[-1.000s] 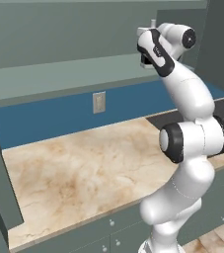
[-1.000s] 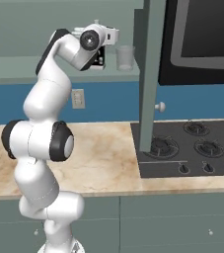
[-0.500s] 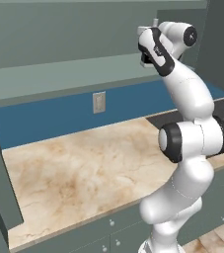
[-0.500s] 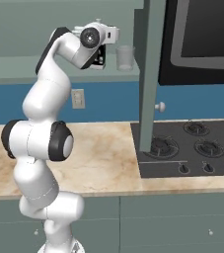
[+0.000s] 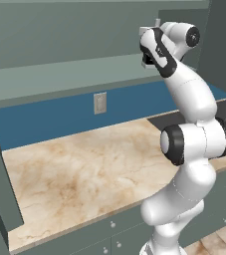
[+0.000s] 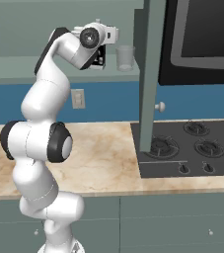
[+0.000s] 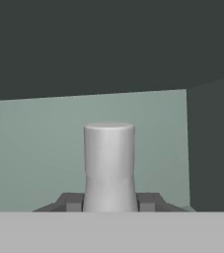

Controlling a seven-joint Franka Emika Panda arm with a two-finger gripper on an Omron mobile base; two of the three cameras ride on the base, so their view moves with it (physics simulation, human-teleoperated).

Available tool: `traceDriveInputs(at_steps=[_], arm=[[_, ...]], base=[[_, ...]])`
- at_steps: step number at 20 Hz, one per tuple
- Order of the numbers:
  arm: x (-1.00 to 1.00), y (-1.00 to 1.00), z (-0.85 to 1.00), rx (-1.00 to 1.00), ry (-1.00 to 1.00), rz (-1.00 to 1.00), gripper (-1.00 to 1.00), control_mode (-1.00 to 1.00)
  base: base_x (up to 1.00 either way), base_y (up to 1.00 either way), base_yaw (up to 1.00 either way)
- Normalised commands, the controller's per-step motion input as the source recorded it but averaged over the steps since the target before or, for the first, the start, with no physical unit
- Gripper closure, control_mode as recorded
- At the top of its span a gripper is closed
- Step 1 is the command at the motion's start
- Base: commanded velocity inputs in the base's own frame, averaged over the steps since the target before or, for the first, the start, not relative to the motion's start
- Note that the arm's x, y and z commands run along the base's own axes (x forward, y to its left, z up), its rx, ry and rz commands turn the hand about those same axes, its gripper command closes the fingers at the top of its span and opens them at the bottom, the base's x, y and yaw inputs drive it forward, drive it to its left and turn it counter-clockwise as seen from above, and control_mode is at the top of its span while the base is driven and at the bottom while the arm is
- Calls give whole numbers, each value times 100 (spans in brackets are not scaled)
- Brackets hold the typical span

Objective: There is a bowl on the dining counter. Grab a lemon wedge from the fridge and place it in the bowl. Then get the liquor bottle and glass cup from the cabinet and place them next to the bowl.

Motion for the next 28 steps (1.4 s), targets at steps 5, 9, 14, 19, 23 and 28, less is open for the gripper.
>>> traceDriveInputs(at_steps=[5, 9, 14, 19, 23, 28], arm=[[-13, 0, -3, 0, -3, 0, 100, -100], [-33, 2, -14, 0, -4, 1, 100, -100], [-80, 14, -6, 0, -4, 2, 100, -100], [-97, 12, 17, 1, 0, 2, 100, -100], [-99, 8, 4, 2, 2, 4, 100, -100], [-99, 7, 0, 2, 3, 4, 100, -100]], base=[[0, 0, 0], [0, 0, 0], [0, 0, 0], [0, 0, 0], [0, 0, 0], [0, 0, 0]])
